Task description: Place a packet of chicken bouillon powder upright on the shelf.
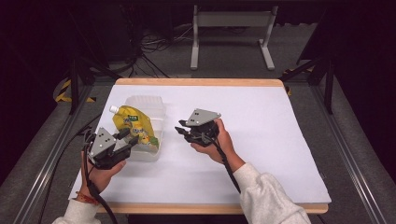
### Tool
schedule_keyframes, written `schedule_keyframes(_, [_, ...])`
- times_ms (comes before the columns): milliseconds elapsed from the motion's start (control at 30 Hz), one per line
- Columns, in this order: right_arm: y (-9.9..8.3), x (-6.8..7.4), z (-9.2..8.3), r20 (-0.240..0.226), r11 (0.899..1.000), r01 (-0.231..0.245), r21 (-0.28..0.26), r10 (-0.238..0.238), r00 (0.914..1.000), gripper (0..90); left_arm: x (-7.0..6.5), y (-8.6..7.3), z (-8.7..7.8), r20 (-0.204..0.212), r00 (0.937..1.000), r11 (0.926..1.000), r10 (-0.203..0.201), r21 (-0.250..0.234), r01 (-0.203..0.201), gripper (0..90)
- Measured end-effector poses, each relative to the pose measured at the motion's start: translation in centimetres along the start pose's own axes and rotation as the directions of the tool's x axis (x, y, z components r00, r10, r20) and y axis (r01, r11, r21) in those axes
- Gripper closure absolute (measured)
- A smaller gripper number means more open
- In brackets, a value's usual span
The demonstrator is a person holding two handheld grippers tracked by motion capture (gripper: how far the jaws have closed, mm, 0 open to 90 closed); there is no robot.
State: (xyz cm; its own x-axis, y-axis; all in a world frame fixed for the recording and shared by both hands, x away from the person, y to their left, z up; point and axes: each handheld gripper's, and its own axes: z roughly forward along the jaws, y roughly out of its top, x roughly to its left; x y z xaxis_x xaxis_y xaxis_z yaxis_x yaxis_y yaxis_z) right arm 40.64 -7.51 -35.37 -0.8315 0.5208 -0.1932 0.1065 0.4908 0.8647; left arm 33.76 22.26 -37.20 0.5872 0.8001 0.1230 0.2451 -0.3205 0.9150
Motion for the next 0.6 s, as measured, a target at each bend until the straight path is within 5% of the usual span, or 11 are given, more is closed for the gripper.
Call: schedule_keyframes(600, [-2.6, -2.0, -3.6, 0.096, 0.998, 0.005, 0.063, -0.012, 0.9954, 58.6, -3.6, 0.1, 0.8, 0.057, 0.9962, 0.9971, 0.066, 0.036, -0.068, 35.8])
